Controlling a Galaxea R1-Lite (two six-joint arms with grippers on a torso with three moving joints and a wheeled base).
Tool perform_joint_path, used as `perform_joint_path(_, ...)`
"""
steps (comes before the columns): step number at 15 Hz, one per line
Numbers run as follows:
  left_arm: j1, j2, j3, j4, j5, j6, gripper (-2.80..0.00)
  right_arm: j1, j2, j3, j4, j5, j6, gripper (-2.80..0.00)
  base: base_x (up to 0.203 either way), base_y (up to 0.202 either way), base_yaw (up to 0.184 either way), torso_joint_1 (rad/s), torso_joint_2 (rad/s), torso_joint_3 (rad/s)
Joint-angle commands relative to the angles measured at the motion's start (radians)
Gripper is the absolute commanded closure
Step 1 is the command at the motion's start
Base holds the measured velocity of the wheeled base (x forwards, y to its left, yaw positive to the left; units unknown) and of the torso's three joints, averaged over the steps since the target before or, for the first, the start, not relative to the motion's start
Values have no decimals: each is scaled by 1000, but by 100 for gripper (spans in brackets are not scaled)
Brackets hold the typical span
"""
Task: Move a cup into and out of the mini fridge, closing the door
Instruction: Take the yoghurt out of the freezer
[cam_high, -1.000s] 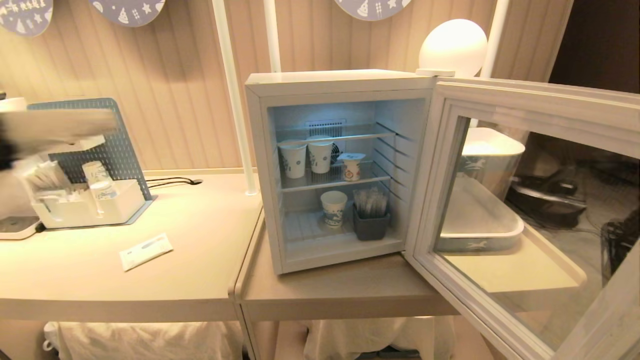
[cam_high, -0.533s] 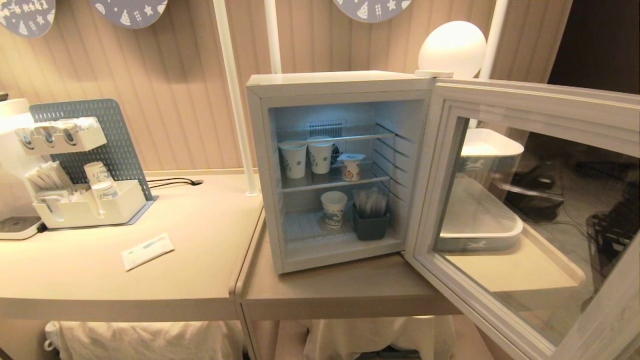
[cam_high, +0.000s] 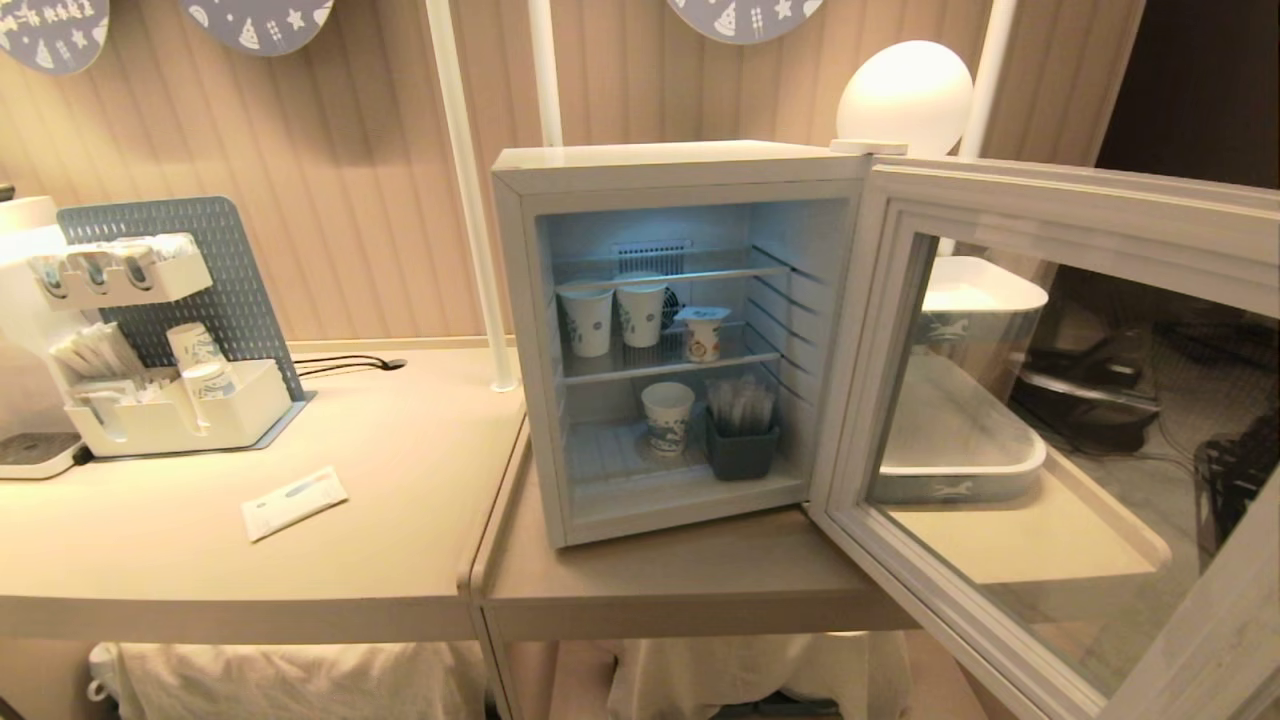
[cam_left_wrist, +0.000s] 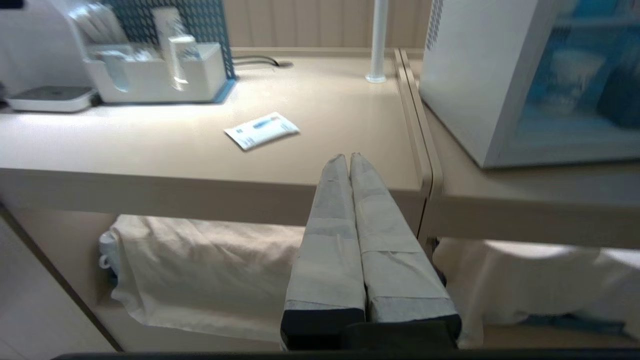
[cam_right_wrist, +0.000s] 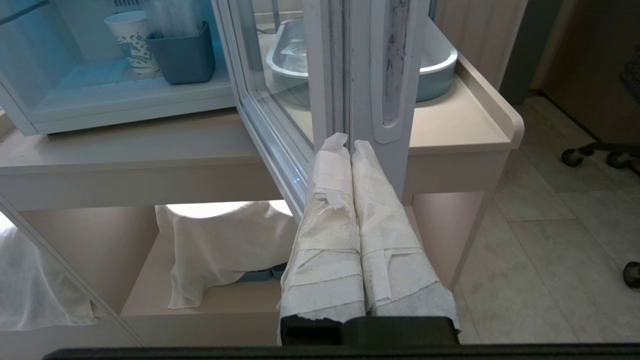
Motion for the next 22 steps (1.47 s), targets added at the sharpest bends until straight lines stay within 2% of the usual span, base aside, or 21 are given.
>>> perform_joint_path(1, 1, -3, 156, -102, -41, 14, 0, 0, 2, -2, 0, 0, 1, 0, 0, 0, 0, 0, 0, 0)
perform_joint_path(3, 1, -4, 158, -87, -140, 62, 0, 0, 2, 0, 0, 0, 1, 0, 0, 0, 0, 0, 0, 0)
perform_joint_path(4, 2, -4, 157, -115, -150, 74, 0, 0, 2, 0, 0, 0, 1, 0, 0, 0, 0, 0, 0, 0)
perform_joint_path(8, 2, -4, 161, -120, -148, 26, 0, 0, 2, -1, 0, 0, -1, 0, -33, 0, 0, 4, 2, -1)
perform_joint_path(14, 2, -4, 161, -124, -136, 23, 0, 0, 2, -2, 0, 0, -1, 0, -186, 0, 1, 3, 2, 1)
perform_joint_path(18, 2, -4, 161, -126, -135, 8, 0, 0, 2, -2, 0, 0, 0, 0, -22, 1, 0, -1, -2, -1)
perform_joint_path(22, 2, -4, 161, -126, -135, 3, 0, 0, 2, -2, 0, 0, 1, 0, -1, 170, -2, 0, 2, 2)
